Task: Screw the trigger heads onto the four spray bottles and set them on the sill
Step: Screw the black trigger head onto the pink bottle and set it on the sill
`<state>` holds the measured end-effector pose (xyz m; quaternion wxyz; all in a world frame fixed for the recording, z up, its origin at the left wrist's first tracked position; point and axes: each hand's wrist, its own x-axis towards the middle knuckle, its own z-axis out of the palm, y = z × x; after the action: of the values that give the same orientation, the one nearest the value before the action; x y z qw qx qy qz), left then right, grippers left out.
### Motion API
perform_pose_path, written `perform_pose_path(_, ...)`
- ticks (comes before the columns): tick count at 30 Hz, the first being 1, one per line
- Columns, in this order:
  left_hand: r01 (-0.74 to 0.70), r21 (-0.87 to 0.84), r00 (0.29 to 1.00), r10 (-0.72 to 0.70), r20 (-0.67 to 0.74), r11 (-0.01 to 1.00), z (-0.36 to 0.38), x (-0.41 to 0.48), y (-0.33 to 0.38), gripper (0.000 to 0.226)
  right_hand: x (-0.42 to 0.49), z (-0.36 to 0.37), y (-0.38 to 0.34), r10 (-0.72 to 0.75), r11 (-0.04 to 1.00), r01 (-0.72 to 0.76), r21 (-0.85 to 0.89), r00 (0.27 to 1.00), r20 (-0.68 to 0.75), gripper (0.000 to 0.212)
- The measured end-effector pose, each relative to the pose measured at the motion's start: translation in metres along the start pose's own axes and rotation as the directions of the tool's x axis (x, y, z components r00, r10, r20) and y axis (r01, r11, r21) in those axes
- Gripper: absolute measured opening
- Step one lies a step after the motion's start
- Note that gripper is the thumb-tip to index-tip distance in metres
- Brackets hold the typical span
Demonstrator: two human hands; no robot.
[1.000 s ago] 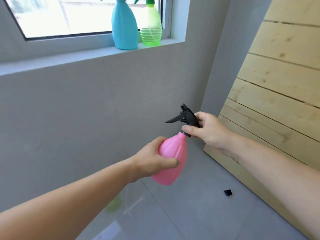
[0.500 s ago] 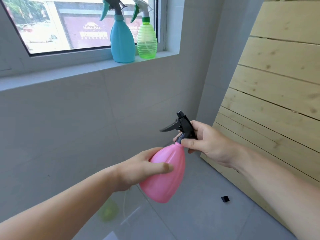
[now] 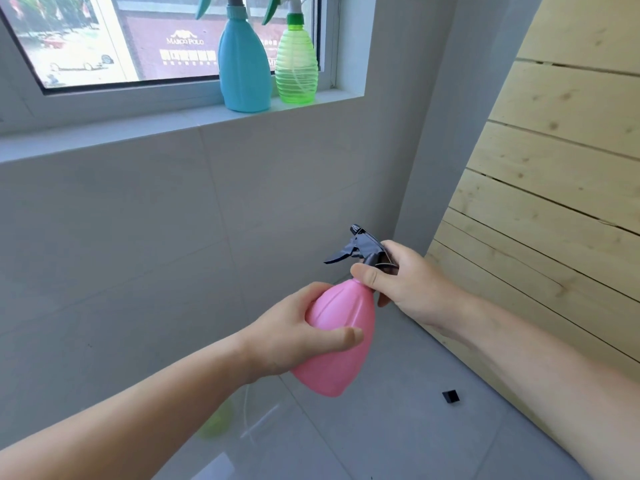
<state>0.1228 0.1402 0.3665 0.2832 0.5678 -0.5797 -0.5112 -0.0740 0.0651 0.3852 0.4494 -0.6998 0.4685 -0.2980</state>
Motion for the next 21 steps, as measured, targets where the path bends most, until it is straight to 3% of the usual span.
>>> perform_pose_path(7,0.162,0.032,0.986,-0.161,-0.042,0.986,0.0,0.009,-0.004,0.087,0.003,0.008,0.005,0.127,0.921,-0.142,0.362,0.99,0.067,0.009)
perform_pose_path(12,0.163,0.002,0.986,-0.163,-0.016,0.987,0.005,0.005,-0.011,0.08,0.002,0.016,0.008,0.164,0.916,-0.168,0.366,0.986,0.041,0.014)
perform_pose_path(17,0.134,0.242,0.991,-0.123,-0.06,0.961,0.003,0.005,-0.005,0.084,0.006,0.017,0.009,0.217,0.903,-0.176,0.391,0.974,-0.061,0.028)
perform_pose_path(21,0.111,0.392,0.975,-0.024,-0.221,0.913,0.007,0.004,-0.002,0.105,0.005,0.015,0.006,0.219,0.898,-0.161,0.41,0.971,-0.097,0.015)
